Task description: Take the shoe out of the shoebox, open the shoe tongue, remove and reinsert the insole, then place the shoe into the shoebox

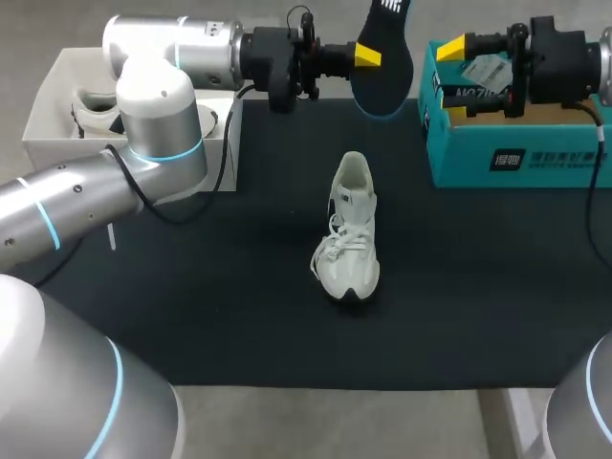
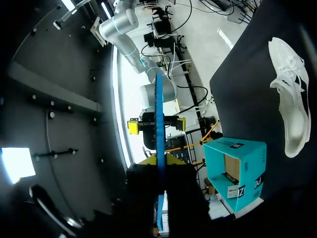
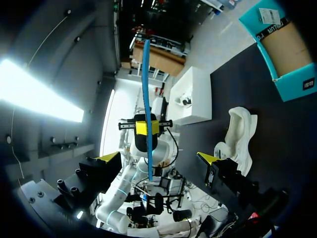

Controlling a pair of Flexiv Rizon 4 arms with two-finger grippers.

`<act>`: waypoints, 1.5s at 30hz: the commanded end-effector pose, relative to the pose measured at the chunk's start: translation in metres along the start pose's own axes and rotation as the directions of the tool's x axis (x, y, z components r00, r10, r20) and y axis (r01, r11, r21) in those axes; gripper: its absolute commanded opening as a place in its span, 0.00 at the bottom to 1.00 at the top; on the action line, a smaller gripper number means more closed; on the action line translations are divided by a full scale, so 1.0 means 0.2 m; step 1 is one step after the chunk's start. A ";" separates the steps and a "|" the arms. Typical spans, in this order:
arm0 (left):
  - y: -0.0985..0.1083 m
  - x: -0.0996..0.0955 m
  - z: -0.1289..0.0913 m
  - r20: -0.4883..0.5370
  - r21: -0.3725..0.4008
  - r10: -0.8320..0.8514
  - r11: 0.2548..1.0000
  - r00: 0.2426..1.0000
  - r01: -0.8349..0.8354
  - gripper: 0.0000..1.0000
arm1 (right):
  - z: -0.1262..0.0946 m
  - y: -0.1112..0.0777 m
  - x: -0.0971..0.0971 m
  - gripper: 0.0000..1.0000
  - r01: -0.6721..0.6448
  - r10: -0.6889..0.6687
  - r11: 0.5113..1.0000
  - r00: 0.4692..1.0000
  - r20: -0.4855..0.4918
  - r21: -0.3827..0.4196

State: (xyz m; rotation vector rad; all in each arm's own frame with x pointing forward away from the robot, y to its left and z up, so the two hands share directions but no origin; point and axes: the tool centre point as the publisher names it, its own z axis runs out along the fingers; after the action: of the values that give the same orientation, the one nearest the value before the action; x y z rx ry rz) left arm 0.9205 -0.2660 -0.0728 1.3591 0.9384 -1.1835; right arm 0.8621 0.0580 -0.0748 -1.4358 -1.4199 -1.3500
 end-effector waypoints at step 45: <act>-0.03 0.07 0.12 -0.049 -0.110 -0.119 0.988 0.992 0.113 0.00 | 0.21 0.11 0.01 0.29 0.054 -0.050 0.995 0.998 -0.044 0.079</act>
State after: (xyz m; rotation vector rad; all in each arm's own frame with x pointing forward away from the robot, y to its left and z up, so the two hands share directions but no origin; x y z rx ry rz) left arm 0.9146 -0.2859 -0.0857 1.2821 1.1225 -1.1757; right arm 0.8911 0.0930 -0.0773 -1.3182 -1.4764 -1.3333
